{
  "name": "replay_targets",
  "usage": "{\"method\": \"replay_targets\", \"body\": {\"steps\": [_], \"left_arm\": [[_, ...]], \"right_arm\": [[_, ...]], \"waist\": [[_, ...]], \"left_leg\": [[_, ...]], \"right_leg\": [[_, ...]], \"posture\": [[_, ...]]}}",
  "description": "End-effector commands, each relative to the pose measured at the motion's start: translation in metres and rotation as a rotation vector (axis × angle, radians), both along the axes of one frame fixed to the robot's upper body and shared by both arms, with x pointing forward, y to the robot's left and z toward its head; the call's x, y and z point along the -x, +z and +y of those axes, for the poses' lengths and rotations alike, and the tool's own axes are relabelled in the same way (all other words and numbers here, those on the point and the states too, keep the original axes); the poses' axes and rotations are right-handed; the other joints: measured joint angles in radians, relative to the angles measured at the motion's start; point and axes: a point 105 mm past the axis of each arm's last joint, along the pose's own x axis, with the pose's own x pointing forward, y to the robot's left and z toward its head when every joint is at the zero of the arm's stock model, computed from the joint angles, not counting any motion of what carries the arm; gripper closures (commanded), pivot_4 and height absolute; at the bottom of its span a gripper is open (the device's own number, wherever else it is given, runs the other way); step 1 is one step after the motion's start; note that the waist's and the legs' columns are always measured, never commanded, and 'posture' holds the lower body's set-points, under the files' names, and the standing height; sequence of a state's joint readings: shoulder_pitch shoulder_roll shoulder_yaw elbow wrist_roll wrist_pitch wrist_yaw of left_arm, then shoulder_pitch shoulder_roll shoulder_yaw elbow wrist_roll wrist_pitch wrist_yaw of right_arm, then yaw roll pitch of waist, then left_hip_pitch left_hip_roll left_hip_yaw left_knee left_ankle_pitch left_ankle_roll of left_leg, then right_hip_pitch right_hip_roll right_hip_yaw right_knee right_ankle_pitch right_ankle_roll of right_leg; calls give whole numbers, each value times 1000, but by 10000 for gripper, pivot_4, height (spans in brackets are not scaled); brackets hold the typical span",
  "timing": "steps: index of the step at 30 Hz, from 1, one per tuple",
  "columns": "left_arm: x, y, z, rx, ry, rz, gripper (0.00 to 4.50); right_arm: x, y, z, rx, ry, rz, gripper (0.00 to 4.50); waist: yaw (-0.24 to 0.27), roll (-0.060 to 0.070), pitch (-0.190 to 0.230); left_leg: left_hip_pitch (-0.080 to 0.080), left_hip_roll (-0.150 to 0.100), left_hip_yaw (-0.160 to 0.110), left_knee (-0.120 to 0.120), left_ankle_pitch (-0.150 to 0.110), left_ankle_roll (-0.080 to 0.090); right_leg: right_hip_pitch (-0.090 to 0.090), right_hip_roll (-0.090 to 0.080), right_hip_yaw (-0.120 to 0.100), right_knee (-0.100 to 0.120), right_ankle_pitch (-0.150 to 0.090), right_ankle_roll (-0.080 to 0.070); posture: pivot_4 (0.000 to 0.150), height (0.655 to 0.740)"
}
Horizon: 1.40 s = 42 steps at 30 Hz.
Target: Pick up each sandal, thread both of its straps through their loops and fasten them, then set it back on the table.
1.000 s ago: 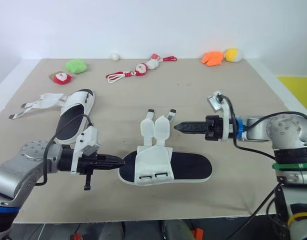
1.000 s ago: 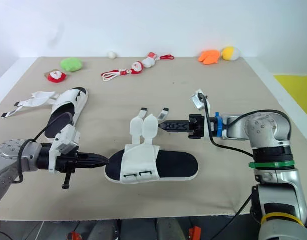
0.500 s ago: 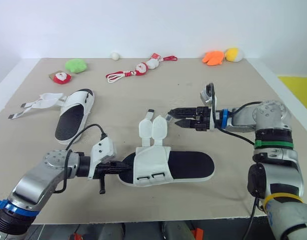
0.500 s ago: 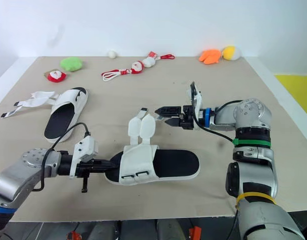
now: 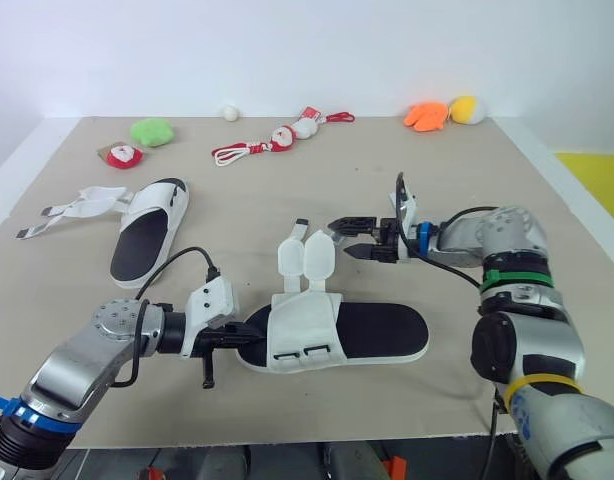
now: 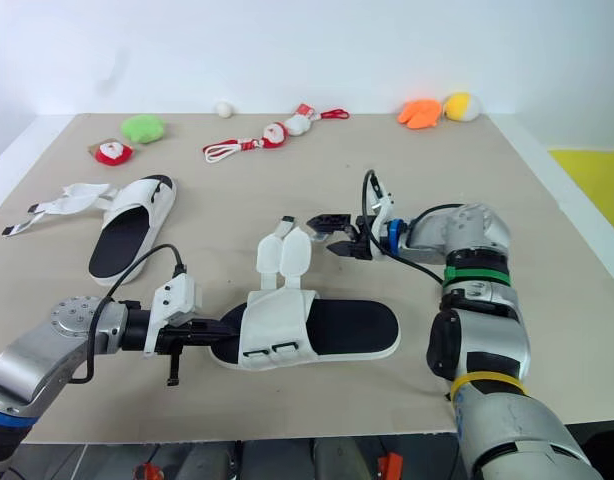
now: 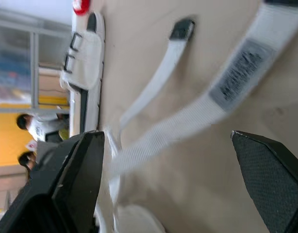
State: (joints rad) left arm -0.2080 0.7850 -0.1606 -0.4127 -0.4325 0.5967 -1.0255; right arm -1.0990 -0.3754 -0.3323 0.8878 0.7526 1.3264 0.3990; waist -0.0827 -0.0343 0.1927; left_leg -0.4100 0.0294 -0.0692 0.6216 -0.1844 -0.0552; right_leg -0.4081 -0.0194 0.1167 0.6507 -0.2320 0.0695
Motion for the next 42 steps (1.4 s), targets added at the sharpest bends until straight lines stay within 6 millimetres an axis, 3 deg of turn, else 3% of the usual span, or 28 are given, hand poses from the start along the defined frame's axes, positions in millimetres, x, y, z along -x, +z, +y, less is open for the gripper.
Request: {"method": "replay_targets", "body": {"steps": [1,2,5,10,13,15,17,20,25,29,33,37,42], "left_arm": [[5,-7,-3,-13,-6,27,44368],[5,-7,-3,-14,-5,26,44368],[4,-6,-3,-16,-1,22,45000],[3,-7,-1,-16,14,22,45000],[2,-7,0,-12,20,23,45000],[2,-8,0,-10,23,24,45000],[2,-8,-1,5,28,34,45000],[2,-8,0,20,35,47,45000],[-1,-9,2,21,39,53,45000],[-2,-10,4,24,37,62,45000],[-3,-10,4,27,35,67,45000],[2,-13,4,28,31,79,45000],[2,-13,4,28,26,87,45000]], "right_arm": [[-14,11,4,-37,-56,-47,0],[-16,11,5,-40,-65,-50,0],[-20,8,7,-39,-83,-51,7989],[-22,7,8,-38,-85,-66,28952],[-24,12,8,-18,-67,-141,44329],[-24,19,10,-9,-38,-209,44863],[-20,40,14,-3,40,-422,44863],[13,78,29,5,268,-816,44863],[62,92,44,60,502,-1156,44863],[106,70,58,295,797,-1581,44863],[120,62,61,372,904,-1804,44863],[144,47,64,516,1157,-2222,44863],[155,20,54,612,1429,-2430,44863]], "waist": [[0,0,0],[0,0,0],[0,0,0],[0,0,0],[0,0,0],[-1,0,0],[0,1,0],[3,1,1],[4,3,1],[5,3,1],[5,3,1],[5,3,1],[6,3,1]], "left_leg": [[0,0,0,0,0,0],[0,0,0,0,0,0],[0,0,0,0,0,0],[0,0,0,-1,0,0],[0,0,0,-1,0,0],[0,0,0,-1,0,0],[0,0,0,-1,0,0],[0,0,-1,-1,0,0],[0,0,-2,-2,-1,-1],[1,1,-2,-3,-1,-1],[2,1,-1,-2,0,-1],[3,1,-1,-2,0,-2],[3,1,-1,-2,0,-2]], "right_leg": [[0,0,0,0,0,0],[0,0,0,0,0,0],[0,0,0,-1,0,0],[0,0,0,-1,0,0],[0,0,0,-1,0,0],[0,0,0,-1,0,0],[0,0,0,-1,0,0],[0,0,0,-1,0,0],[0,0,-1,-1,-2,3],[1,0,-3,-1,-2,3],[1,-1,-3,-1,-3,2],[1,-1,-3,-1,-3,0],[2,-1,-3,-1,-4,-1]], "posture": [[1500,7400],[1500,7400],[1500,7400],[1500,7400],[1500,7400],[1500,7400],[1500,7400],[1500,7400],[1500,7400],[1500,7400],[1500,7400],[1500,7400],[1500,7400]]}}
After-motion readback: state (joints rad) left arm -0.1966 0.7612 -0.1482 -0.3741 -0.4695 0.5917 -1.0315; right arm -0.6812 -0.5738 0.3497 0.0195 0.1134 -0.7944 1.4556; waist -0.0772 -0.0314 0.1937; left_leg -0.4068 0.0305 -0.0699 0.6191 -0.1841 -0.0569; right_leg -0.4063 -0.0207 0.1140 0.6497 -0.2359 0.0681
